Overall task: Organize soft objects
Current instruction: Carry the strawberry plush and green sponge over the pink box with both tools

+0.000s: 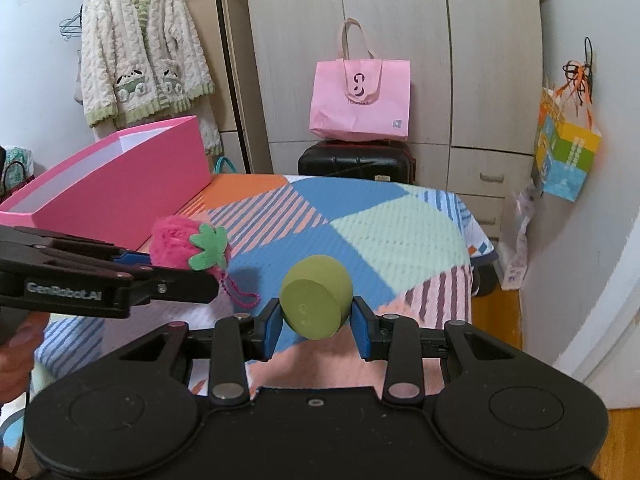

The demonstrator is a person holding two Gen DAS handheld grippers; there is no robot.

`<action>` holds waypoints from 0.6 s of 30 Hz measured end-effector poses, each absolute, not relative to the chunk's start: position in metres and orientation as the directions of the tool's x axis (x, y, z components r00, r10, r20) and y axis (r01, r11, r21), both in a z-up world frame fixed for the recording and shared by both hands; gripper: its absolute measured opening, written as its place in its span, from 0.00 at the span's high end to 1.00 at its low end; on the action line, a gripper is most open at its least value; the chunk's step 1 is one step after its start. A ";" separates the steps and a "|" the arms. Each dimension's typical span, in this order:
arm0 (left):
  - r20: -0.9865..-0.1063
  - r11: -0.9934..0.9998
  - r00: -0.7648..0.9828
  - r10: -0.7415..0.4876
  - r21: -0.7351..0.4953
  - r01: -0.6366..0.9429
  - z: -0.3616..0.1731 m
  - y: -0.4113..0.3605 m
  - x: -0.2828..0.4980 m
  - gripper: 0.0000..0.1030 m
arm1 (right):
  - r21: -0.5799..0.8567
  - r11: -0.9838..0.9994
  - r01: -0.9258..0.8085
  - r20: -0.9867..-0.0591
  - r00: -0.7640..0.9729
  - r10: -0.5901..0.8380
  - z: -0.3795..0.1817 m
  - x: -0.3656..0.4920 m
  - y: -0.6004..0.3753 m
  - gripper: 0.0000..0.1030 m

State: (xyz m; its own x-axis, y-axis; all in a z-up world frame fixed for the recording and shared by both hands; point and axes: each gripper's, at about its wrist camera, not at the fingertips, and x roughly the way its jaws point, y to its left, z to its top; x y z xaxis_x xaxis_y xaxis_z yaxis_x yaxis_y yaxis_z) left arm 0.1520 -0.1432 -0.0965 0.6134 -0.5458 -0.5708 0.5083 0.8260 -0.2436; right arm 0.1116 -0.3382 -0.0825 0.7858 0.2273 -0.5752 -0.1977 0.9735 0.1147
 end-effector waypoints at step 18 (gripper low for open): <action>-0.478 0.778 0.631 -0.611 -0.212 0.592 -0.053 -0.071 0.075 0.63 | 0.223 0.928 -0.299 -0.584 0.721 0.373 -0.059 0.066 -0.285 0.60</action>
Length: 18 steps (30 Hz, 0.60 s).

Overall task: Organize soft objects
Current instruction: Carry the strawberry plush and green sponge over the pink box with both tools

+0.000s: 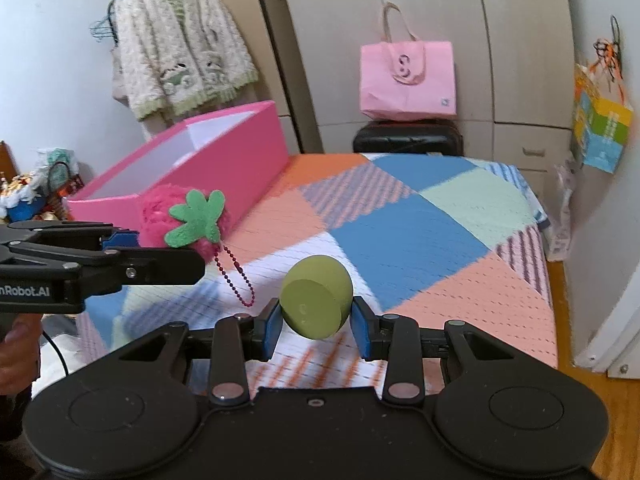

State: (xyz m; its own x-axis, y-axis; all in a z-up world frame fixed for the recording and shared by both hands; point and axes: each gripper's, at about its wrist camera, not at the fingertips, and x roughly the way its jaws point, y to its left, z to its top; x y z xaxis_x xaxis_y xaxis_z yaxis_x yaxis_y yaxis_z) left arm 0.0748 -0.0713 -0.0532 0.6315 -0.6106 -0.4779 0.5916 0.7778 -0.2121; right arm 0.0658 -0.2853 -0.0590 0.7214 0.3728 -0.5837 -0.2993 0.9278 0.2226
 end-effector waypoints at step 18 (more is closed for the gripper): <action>-0.459 0.799 0.660 -0.595 -0.249 0.548 0.000 0.010 0.063 0.63 | 0.081 0.882 -0.463 -0.514 0.739 0.435 0.004 0.071 -0.207 0.60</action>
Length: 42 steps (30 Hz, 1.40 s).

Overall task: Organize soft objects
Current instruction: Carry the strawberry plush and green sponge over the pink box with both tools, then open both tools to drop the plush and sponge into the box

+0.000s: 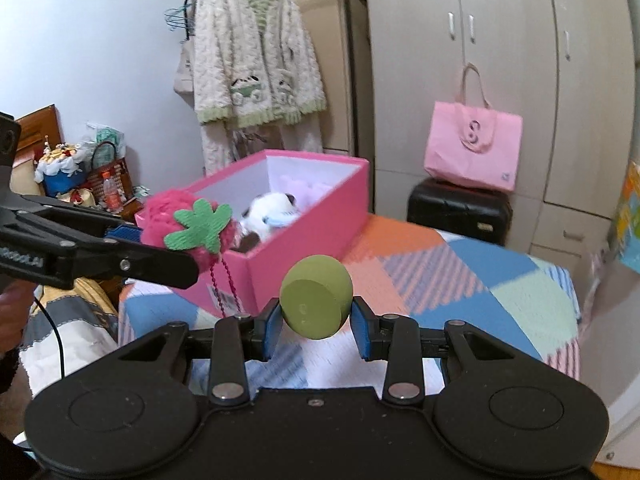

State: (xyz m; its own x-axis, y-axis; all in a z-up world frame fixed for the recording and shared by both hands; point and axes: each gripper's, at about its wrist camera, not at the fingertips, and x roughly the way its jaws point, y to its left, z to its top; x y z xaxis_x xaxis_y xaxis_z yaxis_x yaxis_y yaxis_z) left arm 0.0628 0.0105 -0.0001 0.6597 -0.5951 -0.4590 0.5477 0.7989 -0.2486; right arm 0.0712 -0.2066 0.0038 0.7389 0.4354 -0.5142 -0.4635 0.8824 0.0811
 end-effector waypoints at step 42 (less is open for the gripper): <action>-0.728 0.946 0.660 -0.186 0.047 0.319 -0.011 0.071 0.284 0.62 | -0.118 0.750 -0.651 -0.646 0.624 0.440 -0.009 0.284 -0.070 0.60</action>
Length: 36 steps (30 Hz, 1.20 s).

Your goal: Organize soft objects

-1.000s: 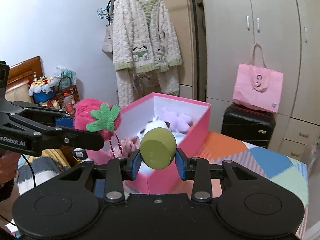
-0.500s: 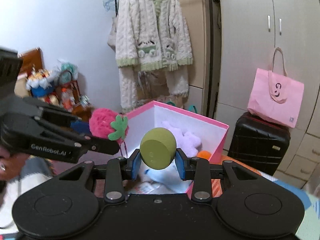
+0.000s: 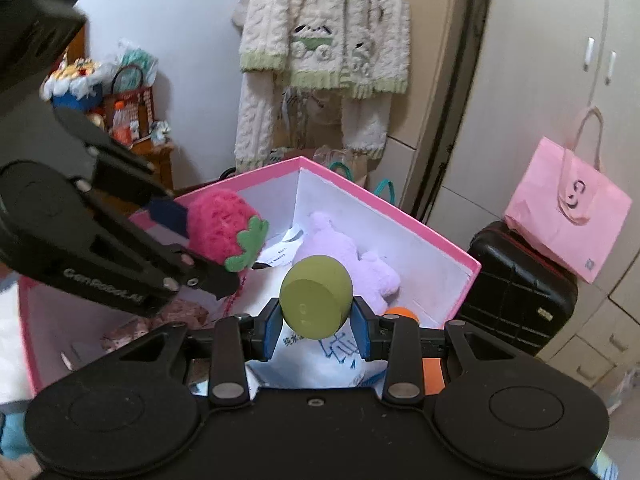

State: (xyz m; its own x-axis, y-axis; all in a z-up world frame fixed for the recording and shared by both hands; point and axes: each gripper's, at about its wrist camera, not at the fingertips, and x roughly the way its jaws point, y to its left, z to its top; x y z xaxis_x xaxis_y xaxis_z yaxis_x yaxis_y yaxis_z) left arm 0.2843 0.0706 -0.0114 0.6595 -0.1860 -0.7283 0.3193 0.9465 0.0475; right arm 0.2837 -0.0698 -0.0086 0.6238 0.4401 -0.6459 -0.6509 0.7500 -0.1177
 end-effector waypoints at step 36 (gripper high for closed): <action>-0.538 0.941 0.778 -0.324 -0.102 0.321 0.013 0.056 0.139 0.28 | 0.032 0.922 -0.387 -0.383 0.847 0.369 0.029 0.122 -0.170 0.26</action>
State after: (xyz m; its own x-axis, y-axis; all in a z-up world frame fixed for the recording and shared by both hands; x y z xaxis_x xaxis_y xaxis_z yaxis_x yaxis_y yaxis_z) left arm 0.1391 0.0564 0.0126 0.7783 -0.3239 -0.5379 0.3215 0.9414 -0.1017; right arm 0.1223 -0.1700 0.0288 0.8471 0.3689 -0.3825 -0.3867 0.9216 0.0325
